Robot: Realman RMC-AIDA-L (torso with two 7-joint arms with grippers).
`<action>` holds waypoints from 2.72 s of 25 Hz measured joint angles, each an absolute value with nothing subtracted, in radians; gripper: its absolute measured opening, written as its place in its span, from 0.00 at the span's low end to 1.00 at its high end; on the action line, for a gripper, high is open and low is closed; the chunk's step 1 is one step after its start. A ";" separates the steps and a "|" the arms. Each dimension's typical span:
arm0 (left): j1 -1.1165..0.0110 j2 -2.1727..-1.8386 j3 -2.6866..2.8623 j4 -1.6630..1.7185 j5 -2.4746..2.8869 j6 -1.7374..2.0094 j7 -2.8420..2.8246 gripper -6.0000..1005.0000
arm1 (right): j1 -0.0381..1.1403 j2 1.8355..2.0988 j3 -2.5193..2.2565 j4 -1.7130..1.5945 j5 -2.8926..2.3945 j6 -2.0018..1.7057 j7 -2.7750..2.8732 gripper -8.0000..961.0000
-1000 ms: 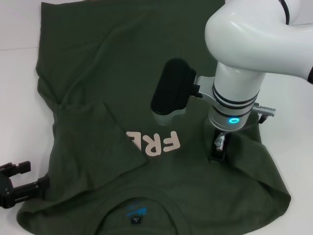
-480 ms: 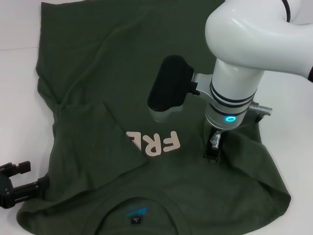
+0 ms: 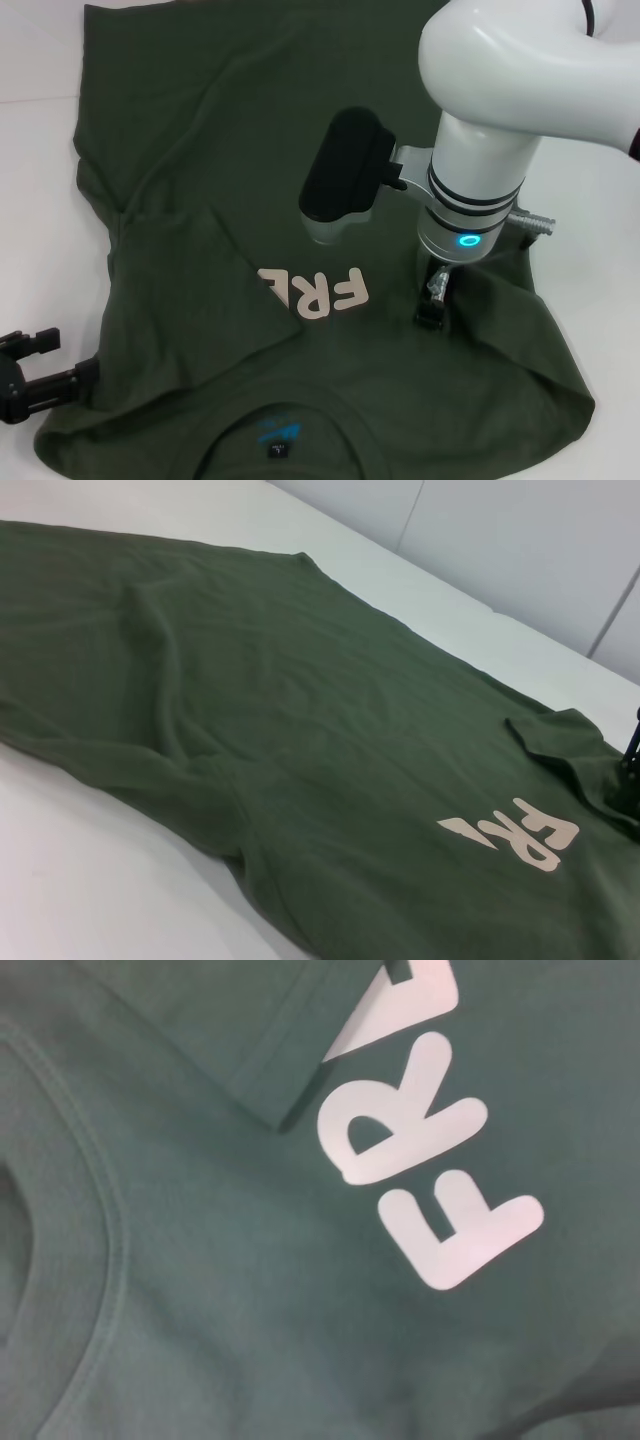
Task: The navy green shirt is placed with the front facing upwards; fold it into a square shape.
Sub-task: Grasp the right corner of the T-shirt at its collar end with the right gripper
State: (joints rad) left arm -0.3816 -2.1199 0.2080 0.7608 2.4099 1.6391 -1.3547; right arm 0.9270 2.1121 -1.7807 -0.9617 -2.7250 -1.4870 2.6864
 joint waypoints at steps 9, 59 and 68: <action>-0.385 -2.118 0.206 0.761 2.410 1.638 -1.352 0.81 | 0.928 2.112 -1.790 -0.953 -2.721 -1.503 2.686 0.35; -0.394 -2.117 0.207 0.759 2.410 1.627 -1.349 0.80 | 0.963 2.113 -1.853 -0.894 -2.731 -1.477 2.711 0.14; -0.394 -2.117 0.207 0.759 2.410 1.628 -1.348 0.81 | 0.966 2.114 -1.854 -0.894 -2.726 -1.480 2.705 0.05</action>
